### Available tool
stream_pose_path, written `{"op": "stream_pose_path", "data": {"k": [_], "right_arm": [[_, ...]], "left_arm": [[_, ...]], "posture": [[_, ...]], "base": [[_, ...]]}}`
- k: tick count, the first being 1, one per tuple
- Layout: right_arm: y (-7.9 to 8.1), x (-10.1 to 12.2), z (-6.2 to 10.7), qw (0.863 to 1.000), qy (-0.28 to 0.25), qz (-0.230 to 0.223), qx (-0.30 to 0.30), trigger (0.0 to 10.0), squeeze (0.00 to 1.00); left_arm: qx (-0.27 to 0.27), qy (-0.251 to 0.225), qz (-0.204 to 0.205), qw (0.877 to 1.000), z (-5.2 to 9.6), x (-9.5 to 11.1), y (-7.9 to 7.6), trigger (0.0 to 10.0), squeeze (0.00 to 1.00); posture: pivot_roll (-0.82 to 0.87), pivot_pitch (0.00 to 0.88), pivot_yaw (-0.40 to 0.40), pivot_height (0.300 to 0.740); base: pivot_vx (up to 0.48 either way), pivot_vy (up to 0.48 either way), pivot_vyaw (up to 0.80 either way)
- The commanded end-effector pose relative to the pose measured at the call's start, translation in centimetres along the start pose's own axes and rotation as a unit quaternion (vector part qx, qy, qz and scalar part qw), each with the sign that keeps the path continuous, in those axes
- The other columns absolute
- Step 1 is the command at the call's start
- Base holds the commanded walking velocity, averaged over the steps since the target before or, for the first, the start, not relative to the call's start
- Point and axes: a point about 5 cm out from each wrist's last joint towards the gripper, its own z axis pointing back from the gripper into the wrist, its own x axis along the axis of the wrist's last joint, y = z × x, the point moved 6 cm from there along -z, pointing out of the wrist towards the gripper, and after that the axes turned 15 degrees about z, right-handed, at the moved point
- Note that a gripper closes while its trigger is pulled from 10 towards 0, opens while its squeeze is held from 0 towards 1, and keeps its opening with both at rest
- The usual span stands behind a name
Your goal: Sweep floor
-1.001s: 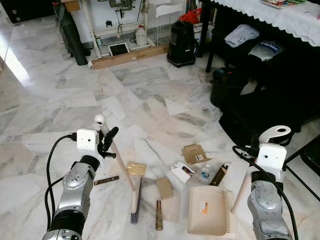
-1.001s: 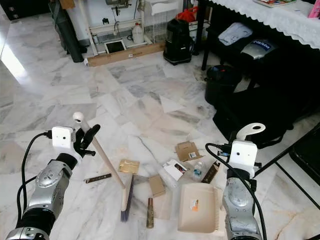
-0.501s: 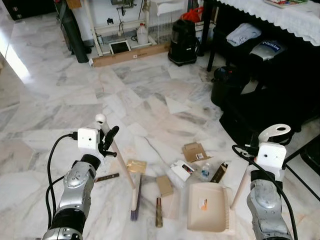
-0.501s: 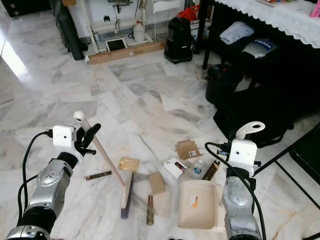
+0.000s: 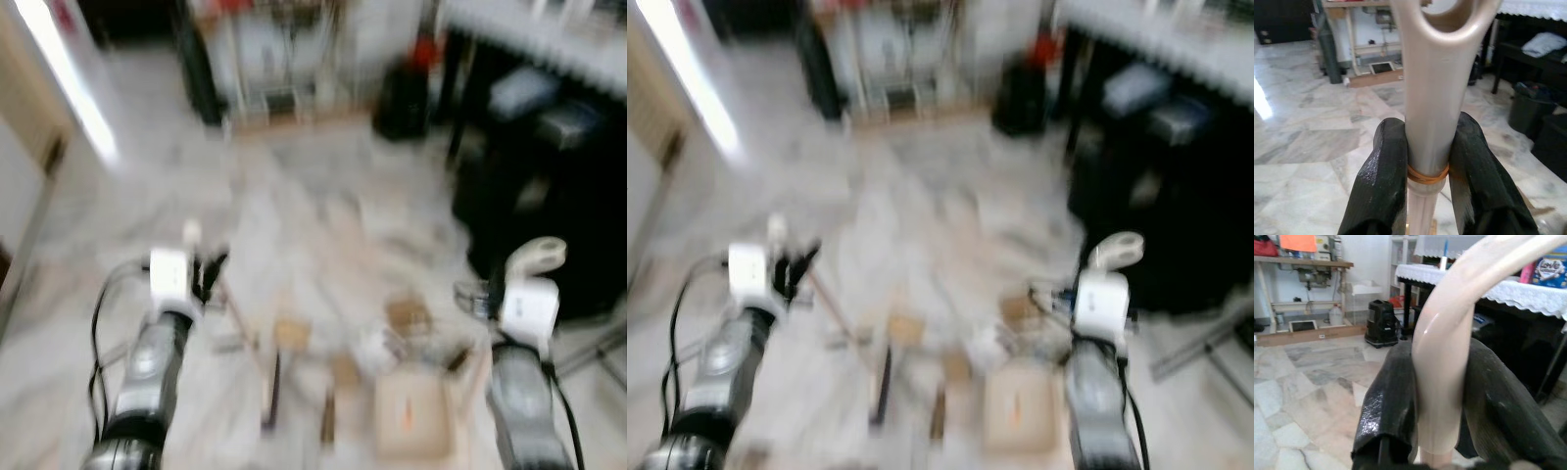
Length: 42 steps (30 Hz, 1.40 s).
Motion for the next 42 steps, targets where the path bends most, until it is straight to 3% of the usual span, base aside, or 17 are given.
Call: {"op": "stream_pose_path", "data": {"k": [1,12,15,25,42], "right_arm": [[-0.1,1.1,-0.4,1.0,-0.021,-0.004,-0.005,10.0,0.0],[0.2,0.4,-0.3,1.0,-0.008,0.0,0.001,10.0,0.0],[0.3,-1.4,-0.6,1.0,0.024,0.006,-0.001,10.0,0.0],[0.7,-2.9,-0.5,0.999,0.046,0.009,0.005,10.0,0.0],[1.5,-3.1,-0.7,0.999,0.036,-0.012,0.016,10.0,0.0]], "left_arm": [[-0.011,-0.021,-0.015,1.0,-0.6,1.5,-0.4,10.0,0.0],[-0.014,-0.016,-0.015,1.0,-0.7,1.2,-0.5,10.0,0.0],[-0.024,-0.01,-0.019,0.999,-1.0,0.8,-1.1,10.0,0.0],[-0.029,-0.012,-0.012,0.999,-1.0,0.8,-1.6,10.0,0.0],[-0.035,-0.013,-0.009,0.999,-1.3,0.9,-1.9,10.0,0.0]], "posture": [[-0.06,0.049,0.021,0.74],[-0.07,0.053,0.021,0.74],[-0.08,0.058,0.017,0.74],[-0.06,0.071,0.016,0.74],[-0.04,0.084,0.025,0.74]], "base": [[0.0,0.0,0.0],[0.0,0.0,0.0],[0.0,0.0,0.0],[0.0,0.0,0.0],[0.0,0.0,0.0]]}}
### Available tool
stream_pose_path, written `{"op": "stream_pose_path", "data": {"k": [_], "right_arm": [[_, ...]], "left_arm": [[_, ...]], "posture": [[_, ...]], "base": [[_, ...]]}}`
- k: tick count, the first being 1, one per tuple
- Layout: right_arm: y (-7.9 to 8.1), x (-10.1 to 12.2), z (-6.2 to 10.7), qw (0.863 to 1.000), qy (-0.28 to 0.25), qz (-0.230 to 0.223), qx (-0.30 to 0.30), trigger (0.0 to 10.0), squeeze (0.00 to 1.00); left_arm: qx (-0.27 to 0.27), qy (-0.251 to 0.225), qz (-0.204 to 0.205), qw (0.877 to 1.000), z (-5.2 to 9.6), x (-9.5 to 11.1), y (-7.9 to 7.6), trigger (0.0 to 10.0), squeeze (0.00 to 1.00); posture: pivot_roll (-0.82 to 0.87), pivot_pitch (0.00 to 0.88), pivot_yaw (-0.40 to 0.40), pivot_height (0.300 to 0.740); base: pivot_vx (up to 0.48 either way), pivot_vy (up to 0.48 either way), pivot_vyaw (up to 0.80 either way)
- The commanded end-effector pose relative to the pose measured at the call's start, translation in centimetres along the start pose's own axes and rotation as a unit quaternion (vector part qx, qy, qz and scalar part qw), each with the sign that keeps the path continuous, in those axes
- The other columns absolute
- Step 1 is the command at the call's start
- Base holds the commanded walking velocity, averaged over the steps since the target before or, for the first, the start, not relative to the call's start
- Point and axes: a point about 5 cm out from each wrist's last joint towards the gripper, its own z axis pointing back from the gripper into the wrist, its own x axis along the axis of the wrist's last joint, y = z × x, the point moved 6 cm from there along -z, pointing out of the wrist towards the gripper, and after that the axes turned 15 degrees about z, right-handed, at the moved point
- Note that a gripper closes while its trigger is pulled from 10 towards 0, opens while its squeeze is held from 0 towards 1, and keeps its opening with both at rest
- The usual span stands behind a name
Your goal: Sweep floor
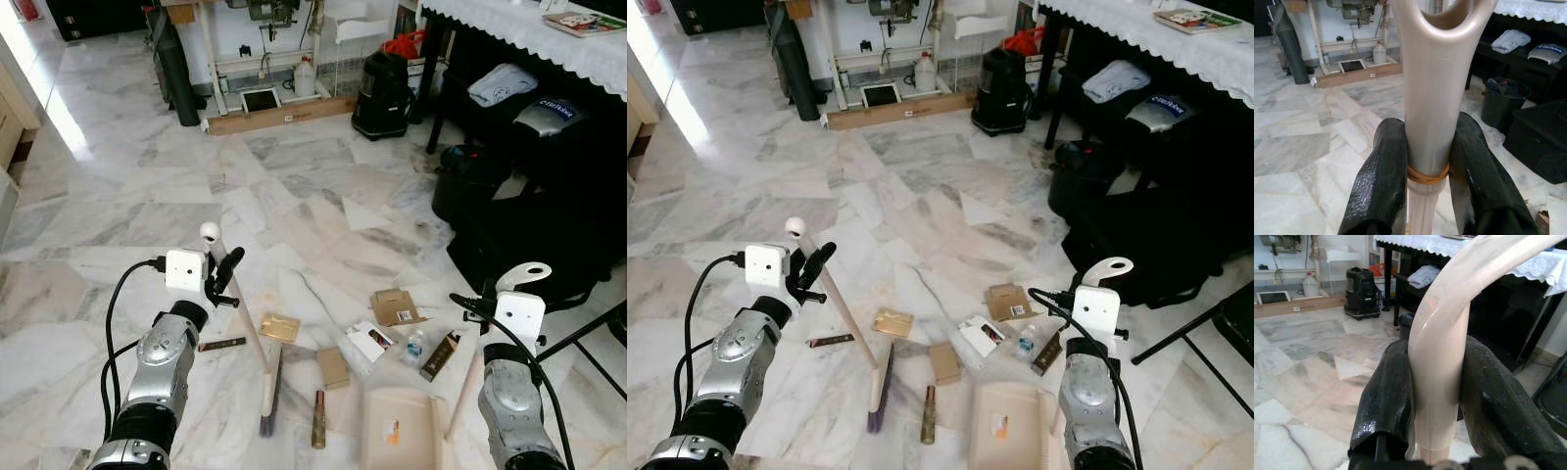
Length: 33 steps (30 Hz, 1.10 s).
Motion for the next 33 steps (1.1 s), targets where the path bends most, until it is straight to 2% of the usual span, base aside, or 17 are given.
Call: {"op": "stream_pose_path", "data": {"k": [1,3,11,24,33], "right_arm": [[-0.1,0.5,-0.3,1.0,-0.011,-0.004,-0.003,10.0,0.0],[0.4,0.6,-0.4,1.0,-0.011,-0.006,0.006,10.0,0.0],[1.0,0.8,-0.7,1.0,-0.013,-0.014,0.013,10.0,0.0],[1.2,0.0,-0.5,1.0,0.001,-0.016,0.015,10.0,0.0],[1.6,-0.5,-0.2,1.0,0.008,-0.02,0.016,10.0,0.0]], "left_arm": [[-0.012,-0.015,-0.012,1.0,-0.5,1.0,-0.2,10.0,0.0],[-0.01,-0.015,-0.012,1.0,-0.5,1.1,-0.1,10.0,0.0],[-0.01,-0.018,-0.01,1.0,-0.6,1.2,-0.2,10.0,0.0],[-0.011,-0.017,-0.009,1.0,-0.6,1.3,-0.1,10.0,0.0],[-0.024,0.014,0.006,1.0,-0.7,0.3,-0.3,10.0,0.0]], "posture": [[-0.04,0.087,0.025,0.74],[-0.04,0.087,0.024,0.74],[-0.02,0.1,0.026,0.74],[0.0,0.123,0.036,0.74],[0.01,0.126,0.049,0.74]], "base": [[0.0,0.0,0.0],[0.0,0.0,0.0],[0.0,0.0,0.0],[0.0,0.0,0.0],[0.0,0.0,0.0]]}}
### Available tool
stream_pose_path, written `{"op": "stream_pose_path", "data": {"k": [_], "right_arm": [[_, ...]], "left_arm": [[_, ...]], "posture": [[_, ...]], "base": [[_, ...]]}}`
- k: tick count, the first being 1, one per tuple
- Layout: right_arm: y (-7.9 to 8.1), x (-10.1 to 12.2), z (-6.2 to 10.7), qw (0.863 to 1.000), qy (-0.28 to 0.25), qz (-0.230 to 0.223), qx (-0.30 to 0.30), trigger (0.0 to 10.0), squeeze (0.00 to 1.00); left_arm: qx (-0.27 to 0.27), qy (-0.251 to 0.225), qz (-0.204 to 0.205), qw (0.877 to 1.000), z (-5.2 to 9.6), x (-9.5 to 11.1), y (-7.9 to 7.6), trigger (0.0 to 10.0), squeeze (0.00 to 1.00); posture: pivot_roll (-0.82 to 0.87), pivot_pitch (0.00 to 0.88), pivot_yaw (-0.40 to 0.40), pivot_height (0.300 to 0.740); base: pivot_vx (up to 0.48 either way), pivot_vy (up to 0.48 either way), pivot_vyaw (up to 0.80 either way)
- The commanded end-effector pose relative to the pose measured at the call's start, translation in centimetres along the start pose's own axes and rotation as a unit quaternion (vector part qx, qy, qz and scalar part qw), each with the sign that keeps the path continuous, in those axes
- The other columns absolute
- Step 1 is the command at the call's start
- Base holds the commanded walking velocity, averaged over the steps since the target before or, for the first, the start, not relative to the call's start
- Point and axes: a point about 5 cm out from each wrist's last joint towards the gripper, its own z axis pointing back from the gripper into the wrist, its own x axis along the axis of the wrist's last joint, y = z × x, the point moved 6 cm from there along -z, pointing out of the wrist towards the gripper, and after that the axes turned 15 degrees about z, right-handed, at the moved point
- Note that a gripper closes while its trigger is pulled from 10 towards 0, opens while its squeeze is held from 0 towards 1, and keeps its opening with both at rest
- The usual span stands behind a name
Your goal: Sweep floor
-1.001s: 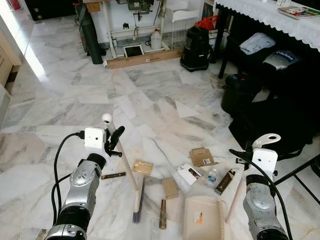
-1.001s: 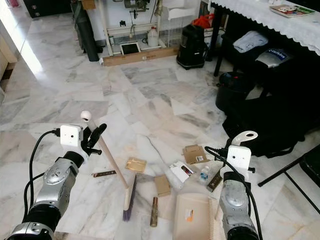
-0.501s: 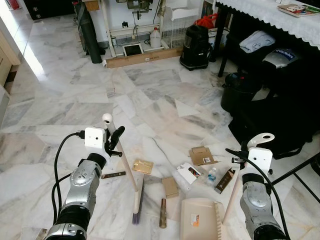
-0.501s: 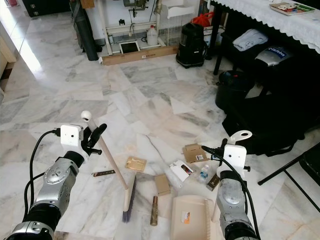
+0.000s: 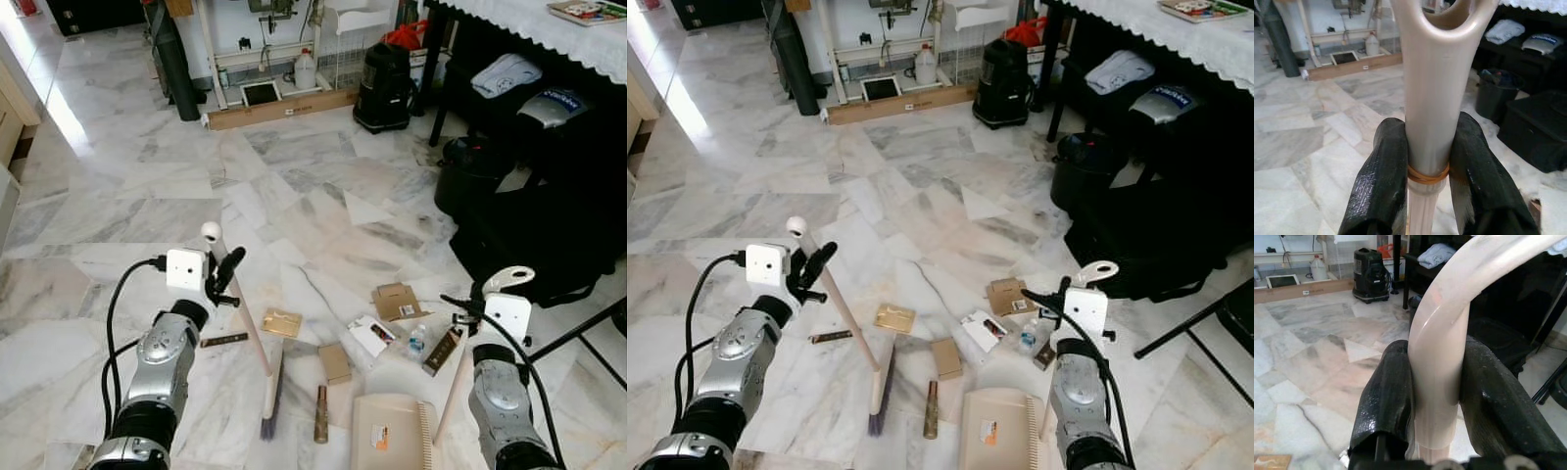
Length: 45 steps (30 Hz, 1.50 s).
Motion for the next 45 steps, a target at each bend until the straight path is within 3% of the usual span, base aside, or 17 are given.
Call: {"op": "stream_pose_path", "data": {"k": [1,18,37,44,45], "right_arm": [[0.0,0.6,-0.3,1.0,-0.01,-0.01,-0.007,10.0,0.0],[0.1,-1.5,0.9,1.0,0.023,0.003,-0.002,10.0,0.0],[-1.1,1.6,-0.6,0.999,-0.04,0.007,-0.025,10.0,0.0],[-1.0,1.6,-0.6,0.999,-0.04,0.004,-0.026,10.0,0.0],[-0.7,0.8,-0.3,0.999,-0.024,0.005,-0.021,10.0,0.0]], "left_arm": [[-0.008,0.002,-0.001,1.0,-0.3,0.4,0.1,10.0,0.0],[-0.043,0.055,0.027,0.997,0.0,-0.9,-0.2,10.0,0.0],[-0.045,0.052,0.022,0.997,0.0,-0.5,0.1,10.0,0.0],[-0.046,0.051,0.021,0.997,0.0,-0.4,0.1,10.0,0.0],[-0.048,0.052,0.021,0.997,0.0,-0.4,0.0,10.0,0.0]], "posture": [[0.01,0.126,0.05,0.74],[0.02,0.128,0.057,0.74],[0.03,0.131,0.062,0.74],[0.03,0.129,0.063,0.74],[0.03,0.13,0.067,0.74]], "base": [[0.0,0.0,0.0],[0.0,0.0,0.0],[0.0,0.0,0.0],[0.0,0.0,0.0],[0.0,0.0,0.0]]}}
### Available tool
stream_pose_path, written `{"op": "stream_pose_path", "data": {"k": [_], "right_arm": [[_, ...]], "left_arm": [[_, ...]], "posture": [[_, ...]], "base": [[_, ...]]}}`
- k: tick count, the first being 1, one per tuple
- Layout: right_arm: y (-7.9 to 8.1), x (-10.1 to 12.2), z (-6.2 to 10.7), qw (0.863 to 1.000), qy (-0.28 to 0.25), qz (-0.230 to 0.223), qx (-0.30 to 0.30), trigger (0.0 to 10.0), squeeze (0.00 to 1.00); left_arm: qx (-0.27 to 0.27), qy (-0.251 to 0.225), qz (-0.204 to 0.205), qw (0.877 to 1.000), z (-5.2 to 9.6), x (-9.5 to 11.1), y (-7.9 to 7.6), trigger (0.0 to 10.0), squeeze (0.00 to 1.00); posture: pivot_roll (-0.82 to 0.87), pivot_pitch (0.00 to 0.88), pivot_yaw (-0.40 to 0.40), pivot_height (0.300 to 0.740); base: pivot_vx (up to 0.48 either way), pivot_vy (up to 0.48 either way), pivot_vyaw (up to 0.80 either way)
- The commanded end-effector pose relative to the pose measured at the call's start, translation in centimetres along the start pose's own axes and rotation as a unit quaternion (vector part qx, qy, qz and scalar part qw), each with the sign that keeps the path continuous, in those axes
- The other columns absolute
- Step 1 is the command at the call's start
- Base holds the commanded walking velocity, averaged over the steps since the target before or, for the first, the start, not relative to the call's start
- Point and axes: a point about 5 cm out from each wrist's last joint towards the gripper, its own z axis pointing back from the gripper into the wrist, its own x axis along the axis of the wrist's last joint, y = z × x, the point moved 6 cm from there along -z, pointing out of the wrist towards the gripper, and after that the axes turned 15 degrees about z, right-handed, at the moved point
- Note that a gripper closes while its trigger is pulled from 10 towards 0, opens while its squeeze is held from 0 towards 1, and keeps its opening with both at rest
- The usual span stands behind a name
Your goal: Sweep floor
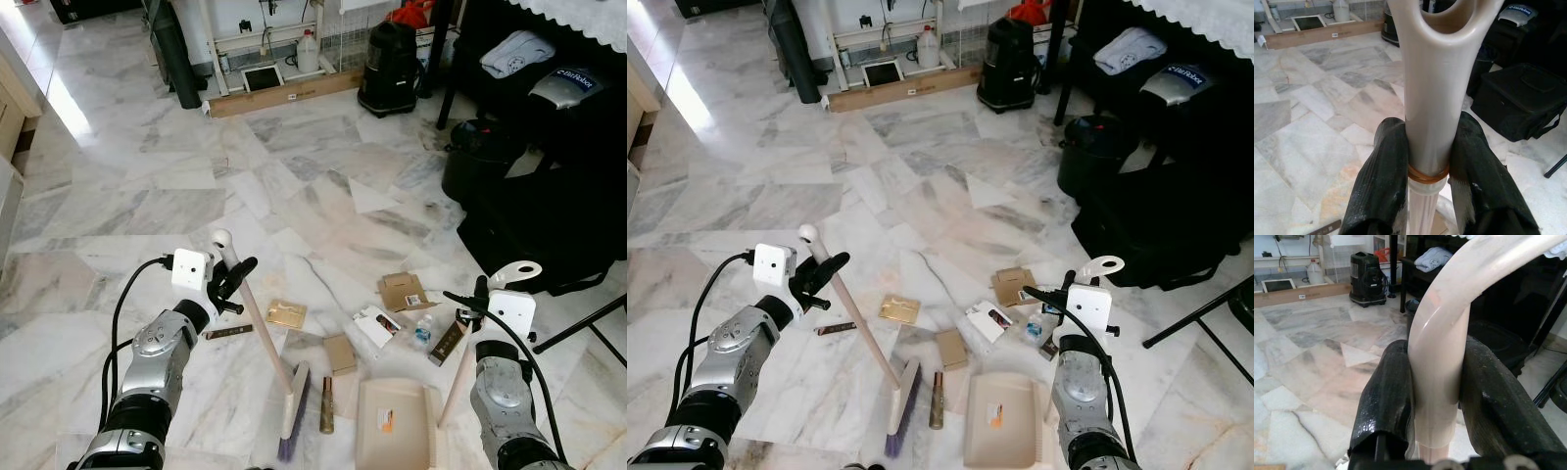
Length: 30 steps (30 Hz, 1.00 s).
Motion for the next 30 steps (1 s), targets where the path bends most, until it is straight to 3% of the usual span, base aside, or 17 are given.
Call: {"op": "stream_pose_path", "data": {"k": [1,8,23,30], "right_arm": [[0.2,-0.2,0.1,1.0,0.004,-0.001,0.001,10.0,0.0],[0.7,-2.0,1.2,0.999,0.042,0.004,0.006,10.0,0.0],[0.7,-2.0,1.1,0.999,0.043,0.006,0.008,10.0,0.0],[0.7,-1.9,0.9,0.999,0.042,0.007,0.01,10.0,0.0]], "left_arm": [[-0.002,-0.003,-0.008,1.0,0.1,0.7,0.3,10.0,0.0],[-0.007,0.004,-0.007,1.0,0.1,0.6,0.2,10.0,0.0],[-0.046,0.06,0.024,0.997,0.2,-1.4,-0.9,10.0,0.0],[-0.06,0.065,0.048,0.995,0.1,-1.2,-1.2,10.0,0.0]], "posture": [[0.03,0.13,0.067,0.74],[0.04,0.134,0.073,0.74],[0.03,0.131,0.069,0.74],[0.03,0.13,0.064,0.74]], "base": [[0.0,0.0,0.0],[0.0,0.0,0.0],[0.0,0.0,0.0],[0.0,0.0,0.0]]}}
